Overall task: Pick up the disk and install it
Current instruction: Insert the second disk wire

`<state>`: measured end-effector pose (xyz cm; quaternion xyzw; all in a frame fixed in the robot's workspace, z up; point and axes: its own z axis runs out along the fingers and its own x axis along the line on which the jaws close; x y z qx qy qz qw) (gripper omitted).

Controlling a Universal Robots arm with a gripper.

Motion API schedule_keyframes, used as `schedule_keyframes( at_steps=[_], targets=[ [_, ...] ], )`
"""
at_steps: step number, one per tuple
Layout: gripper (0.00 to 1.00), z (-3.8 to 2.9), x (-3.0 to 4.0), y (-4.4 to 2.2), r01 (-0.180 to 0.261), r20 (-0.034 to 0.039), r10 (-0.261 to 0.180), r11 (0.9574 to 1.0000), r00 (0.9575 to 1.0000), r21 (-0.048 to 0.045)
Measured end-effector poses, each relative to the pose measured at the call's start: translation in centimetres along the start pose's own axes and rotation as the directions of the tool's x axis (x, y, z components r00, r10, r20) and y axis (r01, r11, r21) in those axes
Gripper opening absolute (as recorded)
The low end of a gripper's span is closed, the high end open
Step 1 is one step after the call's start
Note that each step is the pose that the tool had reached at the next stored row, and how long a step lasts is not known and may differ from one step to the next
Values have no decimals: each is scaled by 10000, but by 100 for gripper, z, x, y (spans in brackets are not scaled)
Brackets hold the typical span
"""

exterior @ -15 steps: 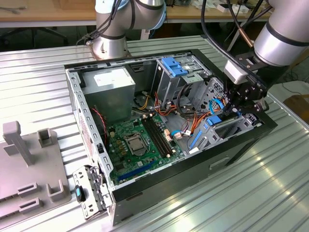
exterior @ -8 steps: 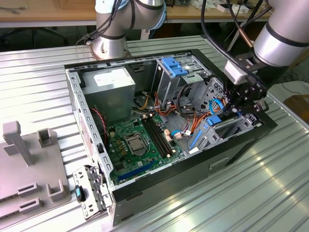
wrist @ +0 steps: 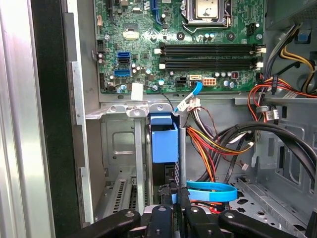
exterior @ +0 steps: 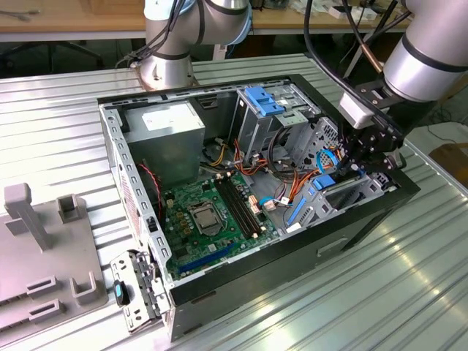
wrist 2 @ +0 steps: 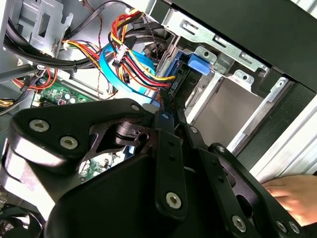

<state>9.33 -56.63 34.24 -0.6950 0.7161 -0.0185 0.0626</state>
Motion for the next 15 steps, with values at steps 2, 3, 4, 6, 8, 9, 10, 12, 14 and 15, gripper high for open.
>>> schedule_keyframes(
  at_steps=[2, 3, 4, 6, 8, 9, 10, 12, 14, 15],
  targets=[
    [16, -1, 0, 0, 0, 2, 0, 10000, 10000, 0],
    [17, -25, -2, -10, 1, 3, -1, 10000, 10000, 0],
    [24, -41, -3, -12, 0, -1, 0, 10000, 10000, 0],
    [24, -69, -4, -16, 0, -6, 0, 10000, 10000, 0],
    [24, -89, -6, -18, 1, -13, -1, 10000, 10000, 0],
    [24, -110, -7, -21, 1, -15, -1, 10000, 10000, 0],
    [24, -121, -8, -22, 2, -16, -2, 10000, 10000, 0],
    [24, -140, -9, -24, 3, -19, -3, 10000, 10000, 0],
    [22, -142, -9, -25, 3, -18, -3, 10000, 10000, 0],
    [22, -143, -9, -24, 2, -19, -2, 10000, 10000, 0]
  ],
)
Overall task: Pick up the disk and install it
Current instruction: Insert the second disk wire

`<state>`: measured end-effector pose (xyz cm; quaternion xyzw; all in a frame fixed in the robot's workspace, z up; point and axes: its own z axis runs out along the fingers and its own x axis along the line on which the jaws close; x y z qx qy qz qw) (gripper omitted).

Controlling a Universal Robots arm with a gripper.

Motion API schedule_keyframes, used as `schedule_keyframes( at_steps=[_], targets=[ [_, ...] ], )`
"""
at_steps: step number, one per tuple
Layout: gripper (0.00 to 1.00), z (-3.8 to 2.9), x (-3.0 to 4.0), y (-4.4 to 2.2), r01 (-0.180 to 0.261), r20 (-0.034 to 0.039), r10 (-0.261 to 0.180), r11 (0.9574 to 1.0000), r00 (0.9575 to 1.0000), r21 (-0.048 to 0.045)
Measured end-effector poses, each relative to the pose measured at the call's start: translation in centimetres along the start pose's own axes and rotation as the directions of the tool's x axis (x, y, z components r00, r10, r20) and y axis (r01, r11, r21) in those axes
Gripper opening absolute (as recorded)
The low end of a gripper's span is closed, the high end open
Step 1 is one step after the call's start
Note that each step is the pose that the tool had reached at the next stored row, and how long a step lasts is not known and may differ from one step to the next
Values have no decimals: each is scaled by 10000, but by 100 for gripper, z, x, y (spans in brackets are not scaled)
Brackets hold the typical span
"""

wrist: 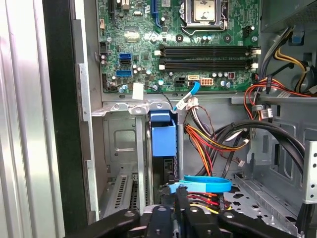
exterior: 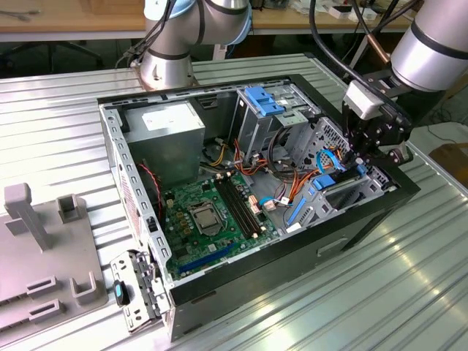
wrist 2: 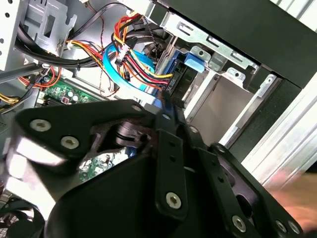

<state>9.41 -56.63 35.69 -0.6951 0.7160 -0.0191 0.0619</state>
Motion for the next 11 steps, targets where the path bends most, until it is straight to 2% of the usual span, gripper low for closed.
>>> schedule_keyframes(
  at_steps=[2, 11],
  targets=[
    [11, -2, 0, 0, 0, -1, 0, 10000, 10000, 0],
    [11, -13, -1, -2, 0, 0, 0, 10000, 10000, 0]
  ],
)
